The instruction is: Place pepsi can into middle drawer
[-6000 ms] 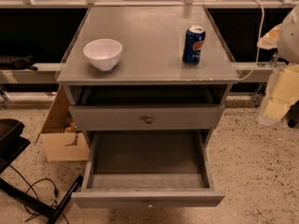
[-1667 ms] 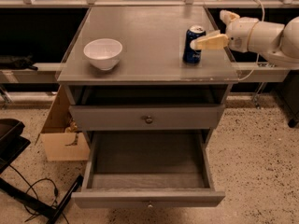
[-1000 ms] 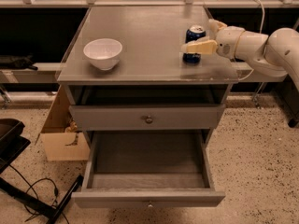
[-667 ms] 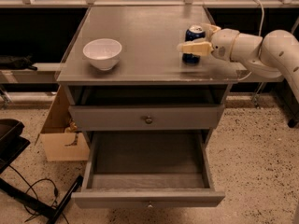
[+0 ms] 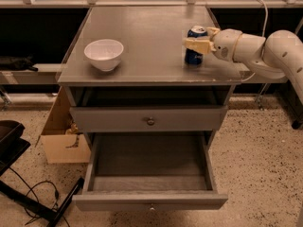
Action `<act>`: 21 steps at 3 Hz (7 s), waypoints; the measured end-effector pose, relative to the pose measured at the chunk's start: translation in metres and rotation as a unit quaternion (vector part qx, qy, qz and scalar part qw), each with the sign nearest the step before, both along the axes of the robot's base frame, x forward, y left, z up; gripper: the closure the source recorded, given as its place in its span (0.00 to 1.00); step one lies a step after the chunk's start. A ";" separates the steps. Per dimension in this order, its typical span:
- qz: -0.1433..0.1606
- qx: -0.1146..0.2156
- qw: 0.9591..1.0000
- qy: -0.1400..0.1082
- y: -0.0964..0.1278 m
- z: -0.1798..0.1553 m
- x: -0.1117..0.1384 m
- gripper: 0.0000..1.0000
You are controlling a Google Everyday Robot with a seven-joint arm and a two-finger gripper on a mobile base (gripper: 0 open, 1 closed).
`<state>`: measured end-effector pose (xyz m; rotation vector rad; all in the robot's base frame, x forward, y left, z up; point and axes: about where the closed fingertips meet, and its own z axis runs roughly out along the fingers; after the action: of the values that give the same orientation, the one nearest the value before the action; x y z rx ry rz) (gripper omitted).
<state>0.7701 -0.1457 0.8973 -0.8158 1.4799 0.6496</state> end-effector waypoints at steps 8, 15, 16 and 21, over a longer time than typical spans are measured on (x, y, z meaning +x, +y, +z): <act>0.106 -0.029 0.984 -0.138 0.005 -0.125 -0.174 1.00; 0.204 0.077 0.971 -0.096 0.083 -0.302 -0.216 1.00; 0.222 0.054 0.969 -0.096 0.104 -0.348 -0.205 1.00; 0.261 -0.037 0.965 -0.014 0.131 -0.457 -0.216 0.27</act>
Offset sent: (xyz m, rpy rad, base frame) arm -0.0315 0.0135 0.0716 -0.0463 -0.1702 0.0960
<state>0.5544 -0.0142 0.4400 -1.2874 1.2716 0.9700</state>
